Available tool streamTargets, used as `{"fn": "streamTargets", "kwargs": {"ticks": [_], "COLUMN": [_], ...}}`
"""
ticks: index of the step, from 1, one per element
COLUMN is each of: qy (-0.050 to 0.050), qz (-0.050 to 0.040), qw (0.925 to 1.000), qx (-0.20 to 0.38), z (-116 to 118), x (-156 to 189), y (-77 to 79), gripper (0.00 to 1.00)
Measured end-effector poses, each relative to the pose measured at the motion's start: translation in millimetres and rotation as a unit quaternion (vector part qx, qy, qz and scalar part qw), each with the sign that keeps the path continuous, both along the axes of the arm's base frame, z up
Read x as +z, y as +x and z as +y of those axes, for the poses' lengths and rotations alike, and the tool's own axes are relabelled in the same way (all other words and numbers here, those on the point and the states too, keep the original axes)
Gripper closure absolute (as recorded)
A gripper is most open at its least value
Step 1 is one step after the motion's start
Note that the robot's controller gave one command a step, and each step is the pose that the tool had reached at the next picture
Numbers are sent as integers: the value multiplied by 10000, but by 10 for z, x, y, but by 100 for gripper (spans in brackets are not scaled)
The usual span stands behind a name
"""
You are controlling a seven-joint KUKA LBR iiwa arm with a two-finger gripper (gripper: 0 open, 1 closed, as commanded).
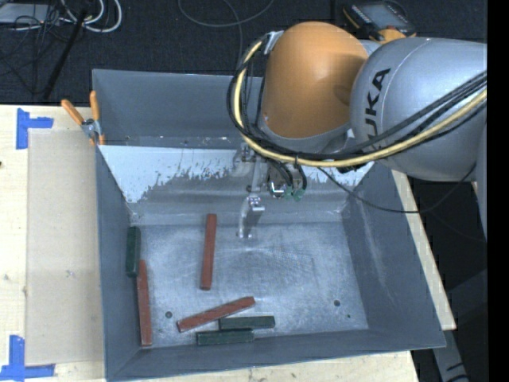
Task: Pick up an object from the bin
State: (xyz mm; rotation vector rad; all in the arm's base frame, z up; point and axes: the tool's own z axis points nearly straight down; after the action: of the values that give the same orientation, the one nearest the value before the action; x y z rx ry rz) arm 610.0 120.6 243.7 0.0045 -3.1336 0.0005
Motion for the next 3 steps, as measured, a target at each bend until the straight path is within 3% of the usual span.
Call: {"fn": "streamTargets", "kwargs": {"ticks": [1, 2, 3], "qy": [5, 6, 6], "qz": [-41, -65, -56], "qw": [10000, 9998, 9989], "qx": [-12, 194, 456], "z": [-6, 144, 304], "x": [50, -469, -1064], "y": [14, -195, -215], "gripper": [0, 0, 0]}}
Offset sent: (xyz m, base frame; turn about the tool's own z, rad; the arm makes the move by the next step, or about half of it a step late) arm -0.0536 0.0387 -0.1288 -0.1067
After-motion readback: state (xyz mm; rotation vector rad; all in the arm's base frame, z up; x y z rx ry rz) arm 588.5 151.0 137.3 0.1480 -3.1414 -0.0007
